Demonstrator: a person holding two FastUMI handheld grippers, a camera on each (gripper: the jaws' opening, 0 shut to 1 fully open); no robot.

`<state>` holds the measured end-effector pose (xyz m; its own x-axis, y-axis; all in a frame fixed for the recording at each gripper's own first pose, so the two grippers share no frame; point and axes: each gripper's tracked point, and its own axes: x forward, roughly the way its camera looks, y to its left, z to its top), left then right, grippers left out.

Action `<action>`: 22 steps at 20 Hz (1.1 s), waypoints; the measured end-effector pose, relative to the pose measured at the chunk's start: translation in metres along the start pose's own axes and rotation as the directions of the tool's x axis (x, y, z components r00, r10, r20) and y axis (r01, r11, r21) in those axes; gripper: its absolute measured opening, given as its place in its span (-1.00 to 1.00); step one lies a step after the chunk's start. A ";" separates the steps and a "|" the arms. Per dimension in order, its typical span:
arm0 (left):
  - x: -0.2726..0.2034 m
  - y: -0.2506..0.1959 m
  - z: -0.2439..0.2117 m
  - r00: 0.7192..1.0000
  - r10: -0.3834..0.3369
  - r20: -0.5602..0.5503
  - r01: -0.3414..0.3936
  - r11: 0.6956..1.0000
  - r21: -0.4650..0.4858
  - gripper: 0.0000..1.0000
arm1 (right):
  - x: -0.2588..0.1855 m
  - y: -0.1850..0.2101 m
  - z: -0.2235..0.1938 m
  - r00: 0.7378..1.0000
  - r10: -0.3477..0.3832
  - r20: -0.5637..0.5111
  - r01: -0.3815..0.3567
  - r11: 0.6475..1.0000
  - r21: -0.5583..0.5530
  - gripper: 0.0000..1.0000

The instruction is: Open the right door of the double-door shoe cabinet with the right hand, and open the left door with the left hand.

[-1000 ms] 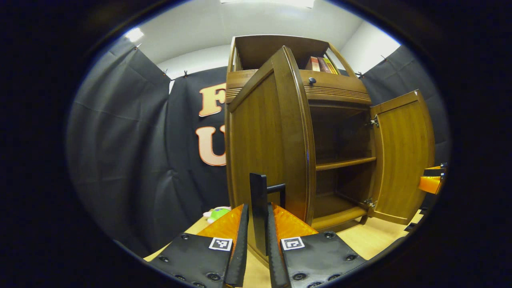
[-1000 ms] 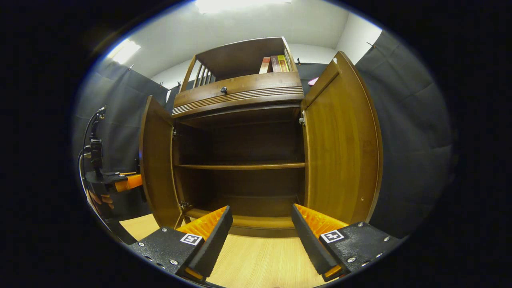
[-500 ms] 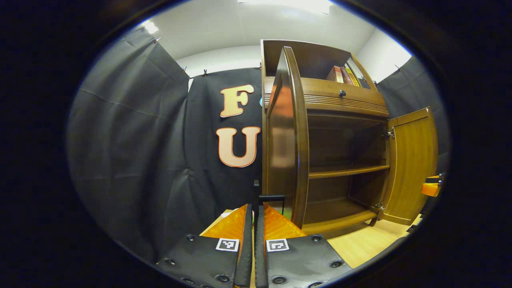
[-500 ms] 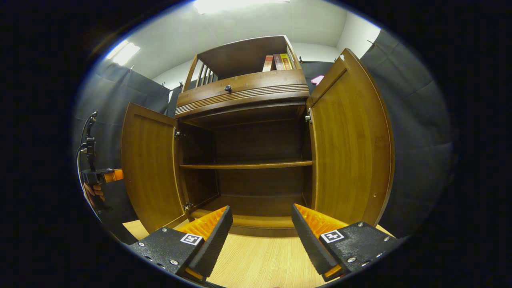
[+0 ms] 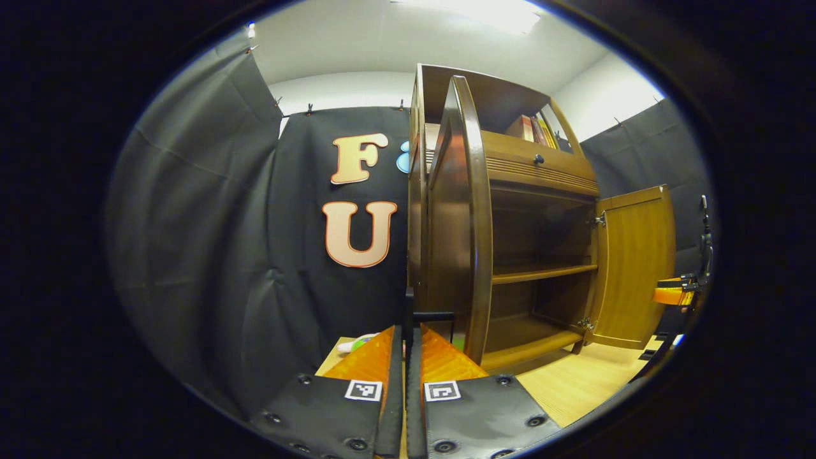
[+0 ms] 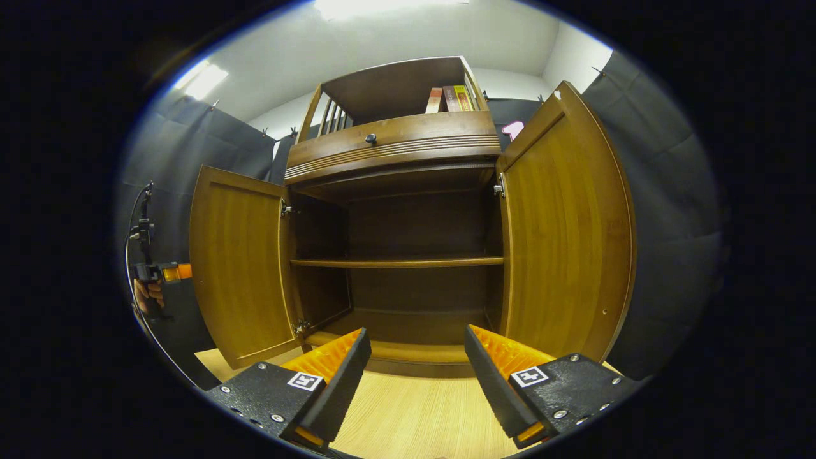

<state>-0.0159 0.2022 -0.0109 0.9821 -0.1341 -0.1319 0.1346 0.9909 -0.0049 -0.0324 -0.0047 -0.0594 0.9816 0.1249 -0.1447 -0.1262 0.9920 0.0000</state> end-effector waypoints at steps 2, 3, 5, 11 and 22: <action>0.000 0.005 -0.001 1.000 -0.025 0.001 0.025 1.000 -0.004 -0.65 | 0.000 0.000 0.000 1.000 0.000 0.002 0.000 1.000 0.003 0.84; -0.001 0.006 0.000 0.999 -0.037 0.005 0.037 0.999 0.002 -0.71 | 0.001 0.000 0.000 1.000 0.001 0.001 -0.001 1.000 0.006 0.84; -0.005 0.003 -0.010 0.998 -0.058 -0.004 0.058 0.998 -0.009 -0.65 | 0.000 0.000 -0.003 1.000 0.001 0.001 -0.001 1.000 0.015 0.84; -0.077 0.021 -0.014 0.994 0.109 0.027 -0.107 0.991 -0.079 -0.72 | 0.003 -0.010 -0.010 1.000 -0.015 -0.015 0.015 1.000 0.015 0.84; -0.028 -0.154 0.024 0.998 -0.059 0.007 0.059 0.998 -0.037 -0.80 | -0.003 -0.003 -0.005 1.000 -0.012 0.000 0.012 1.000 0.025 0.84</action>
<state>-0.0609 0.0527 0.0172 0.9735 -0.1920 -0.1240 0.1872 0.9811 -0.0492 -0.0353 -0.0079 -0.0637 0.9830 0.1126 -0.1450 -0.1105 0.9936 0.0229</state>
